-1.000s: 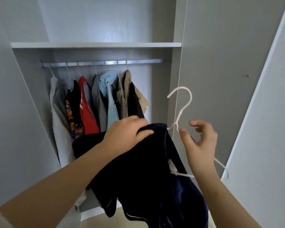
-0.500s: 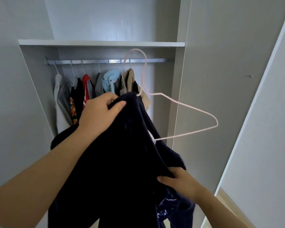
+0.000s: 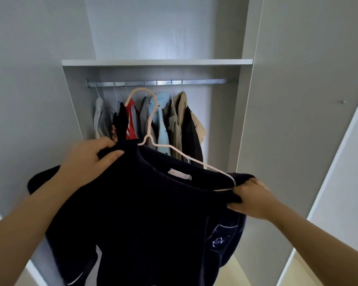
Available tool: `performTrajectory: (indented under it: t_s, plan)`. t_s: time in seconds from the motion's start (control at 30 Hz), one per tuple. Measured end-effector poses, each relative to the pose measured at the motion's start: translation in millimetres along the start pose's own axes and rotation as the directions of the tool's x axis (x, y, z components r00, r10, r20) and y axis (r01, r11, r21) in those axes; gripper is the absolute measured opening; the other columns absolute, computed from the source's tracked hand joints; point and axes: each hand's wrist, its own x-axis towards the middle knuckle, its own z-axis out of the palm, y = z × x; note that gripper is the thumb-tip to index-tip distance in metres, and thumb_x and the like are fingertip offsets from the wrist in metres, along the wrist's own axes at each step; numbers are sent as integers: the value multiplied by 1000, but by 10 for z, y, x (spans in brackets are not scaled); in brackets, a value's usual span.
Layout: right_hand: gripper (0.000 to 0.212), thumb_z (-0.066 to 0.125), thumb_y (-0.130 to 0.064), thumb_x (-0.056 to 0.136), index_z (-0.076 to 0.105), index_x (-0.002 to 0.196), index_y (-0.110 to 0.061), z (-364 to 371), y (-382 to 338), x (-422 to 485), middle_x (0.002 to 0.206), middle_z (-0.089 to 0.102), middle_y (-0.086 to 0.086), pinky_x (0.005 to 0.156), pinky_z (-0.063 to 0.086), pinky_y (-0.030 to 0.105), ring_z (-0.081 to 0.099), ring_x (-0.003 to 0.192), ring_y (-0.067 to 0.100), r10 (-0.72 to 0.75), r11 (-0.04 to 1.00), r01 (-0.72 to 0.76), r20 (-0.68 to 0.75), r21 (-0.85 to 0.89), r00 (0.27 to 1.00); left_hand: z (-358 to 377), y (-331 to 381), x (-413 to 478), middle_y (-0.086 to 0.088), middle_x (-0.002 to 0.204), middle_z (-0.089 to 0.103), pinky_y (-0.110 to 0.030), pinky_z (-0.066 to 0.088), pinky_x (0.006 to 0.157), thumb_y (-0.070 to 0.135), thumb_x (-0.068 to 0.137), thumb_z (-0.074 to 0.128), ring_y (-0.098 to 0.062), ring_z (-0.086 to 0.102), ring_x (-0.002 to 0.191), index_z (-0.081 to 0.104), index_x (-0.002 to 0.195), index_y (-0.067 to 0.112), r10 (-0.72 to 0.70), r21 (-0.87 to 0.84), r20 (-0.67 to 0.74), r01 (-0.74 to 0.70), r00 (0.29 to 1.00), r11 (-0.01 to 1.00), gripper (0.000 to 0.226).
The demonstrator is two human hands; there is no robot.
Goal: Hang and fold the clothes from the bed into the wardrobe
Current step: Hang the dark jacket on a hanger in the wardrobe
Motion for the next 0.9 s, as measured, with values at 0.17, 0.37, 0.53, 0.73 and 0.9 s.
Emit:
performTrajectory:
  t_s: [0.17, 0.37, 0.53, 0.73, 0.9]
  plan:
    - [29, 49, -55, 86, 55, 87, -26, -170, -69, 81, 66, 43, -12, 98, 31, 35, 55, 89, 14, 78, 997, -79, 18, 28, 997, -76, -186, -176, 9, 59, 54, -15, 38, 57, 19, 82, 69, -9, 53, 57, 59, 71, 17, -44, 60, 28, 42, 999, 997, 15]
    - [15, 69, -28, 81, 61, 81, -16, -469, -278, 197, 67, 45, -6, 62, 37, 20, 55, 74, 20, -65, 929, 126, -182, 348, 981, 65, 28, -234, 23, 62, 56, -6, 37, 55, 30, 84, 63, 11, 53, 63, 45, 66, 39, -41, -141, -15, 39, 999, 989, 27]
    - [26, 76, -9, 55, 50, 55, -6, -606, -617, 165, 55, 42, -4, 54, 29, 12, 49, 56, 17, -273, 840, 492, -605, 229, 748, 378, 305, -219, 15, 57, 47, -10, 35, 55, 17, 83, 69, 7, 51, 61, 48, 68, 26, 70, -199, 38, -61, 997, 978, 27]
    - [39, 76, -6, 67, 46, 76, -29, -618, -555, 152, 90, 45, -19, 75, 38, 12, 49, 85, 7, 157, 722, 231, -479, 652, 864, 517, 537, -157, 9, 59, 56, -17, 40, 54, 24, 83, 67, -2, 54, 59, 55, 67, 31, -36, -377, -4, 32, 999, 926, 22]
    - [24, 61, -9, 72, 50, 63, -28, -549, -461, 189, 64, 57, -10, 58, 45, 28, 55, 67, 16, 364, 672, -44, -277, 740, 889, 516, 650, -73, 9, 74, 63, -30, 45, 58, 55, 83, 40, -8, 59, 68, 62, 84, 22, 145, -118, 99, -133, 984, 984, 39]
